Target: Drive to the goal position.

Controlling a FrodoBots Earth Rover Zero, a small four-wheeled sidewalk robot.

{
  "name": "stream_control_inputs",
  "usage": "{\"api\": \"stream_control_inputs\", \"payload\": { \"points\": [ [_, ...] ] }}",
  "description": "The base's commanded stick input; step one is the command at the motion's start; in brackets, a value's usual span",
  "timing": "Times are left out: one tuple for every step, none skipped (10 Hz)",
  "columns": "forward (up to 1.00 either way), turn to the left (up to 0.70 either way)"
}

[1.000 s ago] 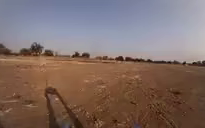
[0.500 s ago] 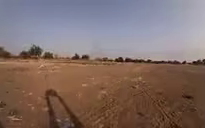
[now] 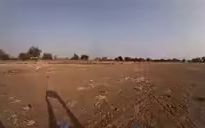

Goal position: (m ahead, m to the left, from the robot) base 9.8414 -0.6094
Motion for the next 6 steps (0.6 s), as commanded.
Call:
{"api": "stream_control_inputs", "payload": {
  "points": [
    [0.7, 0.0],
    [0.7, 0.0],
    [0.7, 0.0],
    [0.7, 0.0],
    [0.7, 0.0],
    [0.7, 0.0]
  ]
}}
